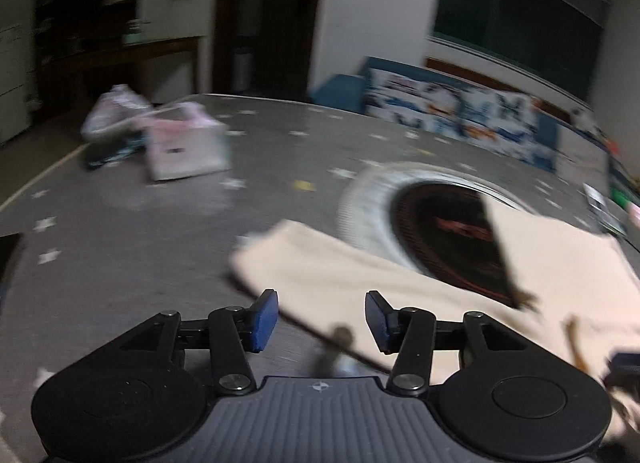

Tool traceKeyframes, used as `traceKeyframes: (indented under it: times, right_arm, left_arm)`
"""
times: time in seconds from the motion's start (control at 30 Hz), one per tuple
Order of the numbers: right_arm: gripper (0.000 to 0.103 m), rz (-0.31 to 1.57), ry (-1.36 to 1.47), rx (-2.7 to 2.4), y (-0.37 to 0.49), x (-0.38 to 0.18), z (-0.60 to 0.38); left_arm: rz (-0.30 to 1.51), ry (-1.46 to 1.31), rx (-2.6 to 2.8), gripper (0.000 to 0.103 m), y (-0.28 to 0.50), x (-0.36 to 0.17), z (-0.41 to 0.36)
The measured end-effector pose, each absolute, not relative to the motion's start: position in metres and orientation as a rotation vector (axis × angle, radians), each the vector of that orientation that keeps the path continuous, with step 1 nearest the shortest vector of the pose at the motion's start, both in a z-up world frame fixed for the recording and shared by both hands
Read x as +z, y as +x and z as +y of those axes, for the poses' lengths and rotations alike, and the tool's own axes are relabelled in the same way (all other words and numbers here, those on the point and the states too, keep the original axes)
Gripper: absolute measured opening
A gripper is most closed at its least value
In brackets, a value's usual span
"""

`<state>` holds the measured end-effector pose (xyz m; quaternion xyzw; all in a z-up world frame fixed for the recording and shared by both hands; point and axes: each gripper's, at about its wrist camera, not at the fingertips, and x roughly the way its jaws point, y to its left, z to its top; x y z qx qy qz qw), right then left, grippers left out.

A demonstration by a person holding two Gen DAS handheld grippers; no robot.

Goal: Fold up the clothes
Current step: 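Fold the held side over the body with the left gripper and release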

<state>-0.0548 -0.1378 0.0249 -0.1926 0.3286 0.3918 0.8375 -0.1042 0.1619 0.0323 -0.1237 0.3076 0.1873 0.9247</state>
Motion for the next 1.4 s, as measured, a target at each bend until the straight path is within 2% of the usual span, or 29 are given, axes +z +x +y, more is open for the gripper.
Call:
traceKeyframes:
  times: [0.37, 0.47, 0.5, 0.53, 0.6, 1.03, 1.17, 1.4]
  right_arm:
    - [0.02, 0.673, -0.371, 0.787, -0.063, 0.042, -0.157]
    - [0.02, 0.67, -0.352, 0.767, -0.066, 0.044, -0.165]
    - [0.02, 0.669, -0.346, 0.761, -0.067, 0.045, -0.168]
    - [0.02, 0.668, -0.336, 0.751, -0.067, 0.045, -0.172]
    - [0.02, 0.664, -0.318, 0.733, -0.068, 0.047, -0.179]
    - [0.02, 0.631, -0.161, 0.583, -0.07, 0.053, -0.237]
    - [0.02, 0.625, -0.118, 0.542, -0.071, 0.053, -0.256]
    - [0.02, 0.646, -0.04, 0.51, -0.066, 0.049, -0.276]
  left_arm:
    - [0.637, -0.342, 0.451, 0.049, -0.09, 0.021, 0.194]
    - [0.628, -0.352, 0.456, 0.03, -0.088, 0.02, 0.196]
    - [0.626, -0.355, 0.458, 0.017, -0.087, 0.019, 0.197]
    - [0.624, -0.37, 0.45, 0.011, -0.086, 0.019, 0.198]
    - [0.609, -0.382, 0.42, 0.008, -0.086, 0.024, 0.195]
    - [0.429, -0.301, -0.111, 0.006, -0.092, 0.108, 0.062]
    - [0.431, -0.277, -0.266, 0.006, -0.09, 0.112, 0.009]
    - [0.509, -0.23, -0.42, 0.006, -0.077, 0.089, -0.059]
